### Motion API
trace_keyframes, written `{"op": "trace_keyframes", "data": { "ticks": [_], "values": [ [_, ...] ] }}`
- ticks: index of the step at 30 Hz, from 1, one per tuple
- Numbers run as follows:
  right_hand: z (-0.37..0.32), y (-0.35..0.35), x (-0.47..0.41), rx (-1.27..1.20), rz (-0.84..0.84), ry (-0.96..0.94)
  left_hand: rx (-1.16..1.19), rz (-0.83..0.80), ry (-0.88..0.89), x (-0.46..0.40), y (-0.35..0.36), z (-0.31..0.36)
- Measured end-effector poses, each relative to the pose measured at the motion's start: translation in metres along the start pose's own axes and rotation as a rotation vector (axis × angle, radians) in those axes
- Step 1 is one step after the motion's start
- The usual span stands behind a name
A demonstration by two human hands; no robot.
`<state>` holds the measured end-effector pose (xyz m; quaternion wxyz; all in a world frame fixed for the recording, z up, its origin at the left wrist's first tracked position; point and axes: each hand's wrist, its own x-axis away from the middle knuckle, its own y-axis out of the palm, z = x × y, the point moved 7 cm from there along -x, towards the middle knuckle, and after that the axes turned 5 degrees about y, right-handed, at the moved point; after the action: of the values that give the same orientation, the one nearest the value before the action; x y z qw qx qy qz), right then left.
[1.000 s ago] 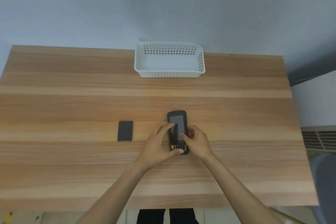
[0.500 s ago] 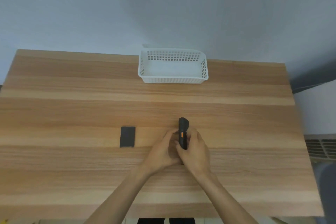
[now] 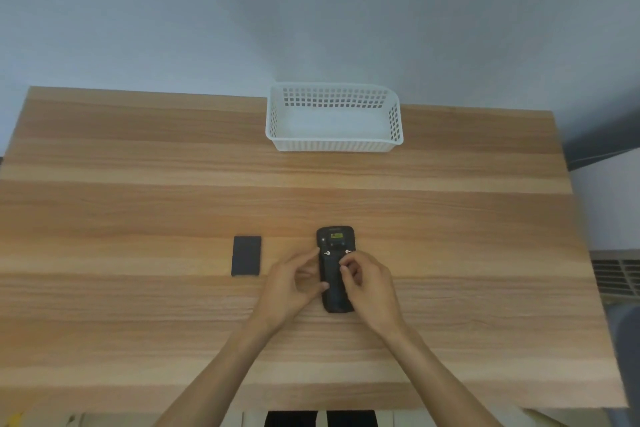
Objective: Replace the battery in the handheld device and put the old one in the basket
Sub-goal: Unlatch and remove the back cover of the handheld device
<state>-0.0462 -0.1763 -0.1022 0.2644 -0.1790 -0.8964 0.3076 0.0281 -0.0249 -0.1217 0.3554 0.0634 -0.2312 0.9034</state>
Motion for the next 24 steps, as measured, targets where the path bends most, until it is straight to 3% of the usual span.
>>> {"op": "trace_keyframes", "data": {
  "ticks": [5,11,24],
  "values": [
    [0.015,-0.022,-0.008,0.023,0.112,0.000,-0.051,0.035,0.076,-0.009,-0.003,0.005],
    [0.012,-0.022,-0.033,0.043,-0.023,-0.132,-0.159,0.000,0.164,-0.024,-0.001,0.005],
    [0.012,-0.022,-0.051,0.084,-0.169,-0.232,-0.325,0.017,0.288,-0.042,-0.003,0.013]
  ]
}}
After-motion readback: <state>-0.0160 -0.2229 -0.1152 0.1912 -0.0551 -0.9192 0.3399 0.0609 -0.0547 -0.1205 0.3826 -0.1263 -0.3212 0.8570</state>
